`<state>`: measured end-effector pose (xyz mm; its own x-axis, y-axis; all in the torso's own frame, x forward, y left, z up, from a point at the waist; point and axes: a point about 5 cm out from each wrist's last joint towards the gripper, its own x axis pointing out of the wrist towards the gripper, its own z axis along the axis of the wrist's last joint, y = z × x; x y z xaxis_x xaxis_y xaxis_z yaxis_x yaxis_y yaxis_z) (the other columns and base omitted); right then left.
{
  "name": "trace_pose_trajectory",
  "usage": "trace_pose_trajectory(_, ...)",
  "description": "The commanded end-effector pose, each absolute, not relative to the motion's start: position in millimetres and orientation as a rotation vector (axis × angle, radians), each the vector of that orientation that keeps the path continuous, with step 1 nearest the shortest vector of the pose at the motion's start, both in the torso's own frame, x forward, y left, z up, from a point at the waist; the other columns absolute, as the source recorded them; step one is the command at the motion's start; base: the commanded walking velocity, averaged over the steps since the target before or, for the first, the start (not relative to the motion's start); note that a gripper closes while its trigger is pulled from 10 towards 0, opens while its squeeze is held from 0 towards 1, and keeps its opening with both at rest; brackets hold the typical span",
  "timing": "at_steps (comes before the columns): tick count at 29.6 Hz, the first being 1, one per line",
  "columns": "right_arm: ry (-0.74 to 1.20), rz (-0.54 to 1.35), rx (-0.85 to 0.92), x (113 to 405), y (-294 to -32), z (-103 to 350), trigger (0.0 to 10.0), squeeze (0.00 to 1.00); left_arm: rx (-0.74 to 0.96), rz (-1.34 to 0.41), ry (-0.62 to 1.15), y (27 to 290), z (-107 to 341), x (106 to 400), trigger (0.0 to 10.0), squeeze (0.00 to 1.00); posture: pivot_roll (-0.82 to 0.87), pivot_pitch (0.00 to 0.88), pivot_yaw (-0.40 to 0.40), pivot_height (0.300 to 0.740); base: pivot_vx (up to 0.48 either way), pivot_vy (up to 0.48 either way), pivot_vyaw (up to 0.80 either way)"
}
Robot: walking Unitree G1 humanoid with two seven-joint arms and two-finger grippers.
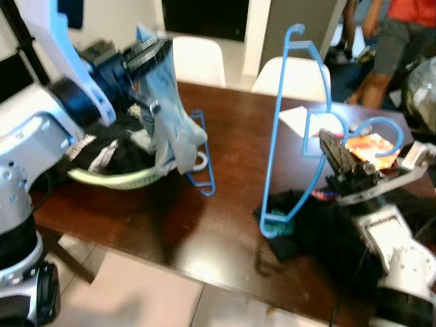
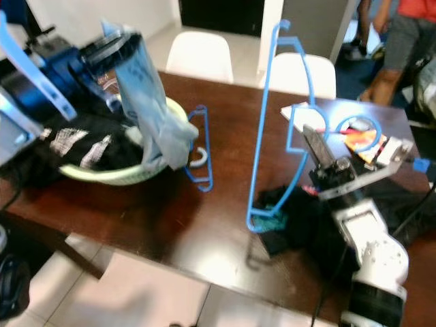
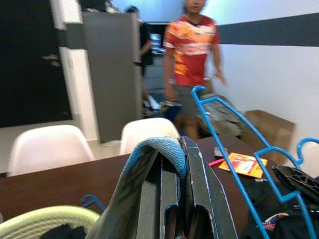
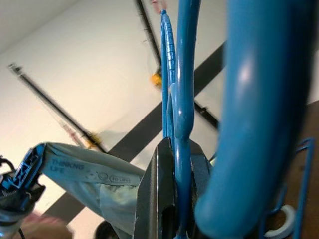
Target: Hang hanger
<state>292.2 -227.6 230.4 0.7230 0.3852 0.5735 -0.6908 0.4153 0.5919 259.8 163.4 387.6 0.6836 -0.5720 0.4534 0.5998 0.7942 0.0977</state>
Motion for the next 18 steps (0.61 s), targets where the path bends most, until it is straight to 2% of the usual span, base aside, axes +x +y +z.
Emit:
trace_pose_trajectory(1,-0.394,0.664,0.902,290,-235,234,10.0,0.00,-0.047,-0.681,-0.538,162,397,255,10.0,0.00,0.04,0.056,0.016,0.740,-0.401,0.000,0.00)
trace_pose_trajectory(7,-0.361,0.539,0.828,301,-241,231,10.0,0.00,-0.093,-0.748,-0.606,156,412,247,10.0,0.00,0.05,0.056,0.015,0.740,-0.399,0.000,0.00)
trace_pose_trajectory(9,-0.308,0.447,0.790,309,-243,220,10.0,0.00,-0.126,-0.794,-0.588,149,408,246,10.0,0.00,0.05,0.057,0.013,0.740,-0.392,0.000,0.00)
trace_pose_trajectory(18,-0.224,0.288,0.710,317,-251,202,10.0,0.00,-0.201,-0.863,-0.474,130,378,253,10.0,0.00,0.04,0.059,0.013,0.740,-0.352,0.000,0.00)
